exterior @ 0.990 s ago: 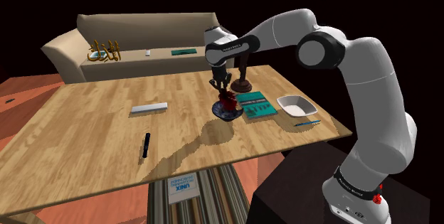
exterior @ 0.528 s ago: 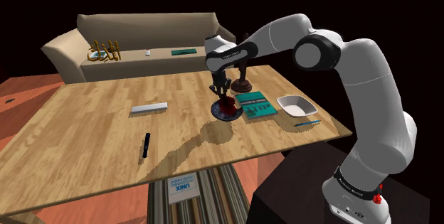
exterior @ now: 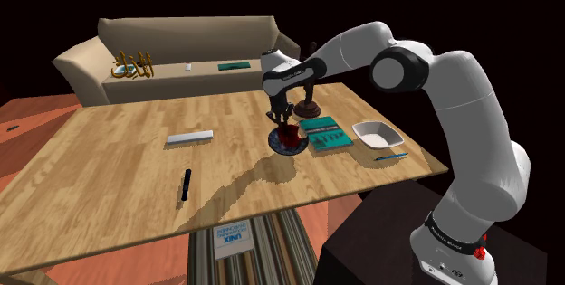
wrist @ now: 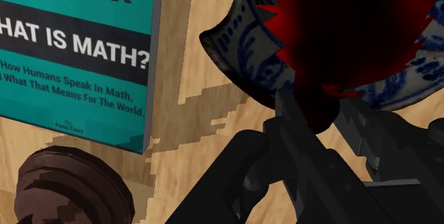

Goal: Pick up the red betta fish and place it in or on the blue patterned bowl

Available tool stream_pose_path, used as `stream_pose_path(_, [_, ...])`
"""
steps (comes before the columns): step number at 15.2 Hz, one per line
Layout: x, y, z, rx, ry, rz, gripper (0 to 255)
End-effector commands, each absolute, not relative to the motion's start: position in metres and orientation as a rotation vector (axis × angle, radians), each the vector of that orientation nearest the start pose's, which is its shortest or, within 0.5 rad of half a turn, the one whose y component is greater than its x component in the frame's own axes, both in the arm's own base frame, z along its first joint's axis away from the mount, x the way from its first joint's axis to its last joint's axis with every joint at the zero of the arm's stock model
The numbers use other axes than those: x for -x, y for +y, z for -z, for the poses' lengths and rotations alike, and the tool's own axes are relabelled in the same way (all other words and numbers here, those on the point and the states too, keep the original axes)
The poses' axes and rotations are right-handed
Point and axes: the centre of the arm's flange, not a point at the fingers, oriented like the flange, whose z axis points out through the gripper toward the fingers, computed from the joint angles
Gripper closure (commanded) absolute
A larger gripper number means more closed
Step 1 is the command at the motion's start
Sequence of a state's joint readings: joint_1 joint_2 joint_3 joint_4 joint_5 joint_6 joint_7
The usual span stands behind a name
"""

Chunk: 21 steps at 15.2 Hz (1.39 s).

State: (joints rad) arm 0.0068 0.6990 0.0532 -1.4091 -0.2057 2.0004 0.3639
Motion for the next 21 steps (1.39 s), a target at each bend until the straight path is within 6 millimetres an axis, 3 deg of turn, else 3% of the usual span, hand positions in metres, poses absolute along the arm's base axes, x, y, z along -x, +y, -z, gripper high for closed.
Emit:
stream_pose_path(1, [-0.711,0.027,-0.275,3.285,0.354,-0.145,255])
stream_pose_path(4, [-0.711,0.027,-0.275,3.285,0.354,-0.145,255])
stream_pose_path(5, [-0.711,0.027,-0.276,3.285,0.354,-0.145,0])
stream_pose_path(10, [-0.711,0.027,-0.275,3.285,0.354,-0.145,0])
stream_pose_path(14, [-0.717,0.034,-0.324,3.285,0.354,-0.145,0])
stream_pose_path(21, [-0.717,0.034,-0.324,3.285,0.354,-0.145,0])
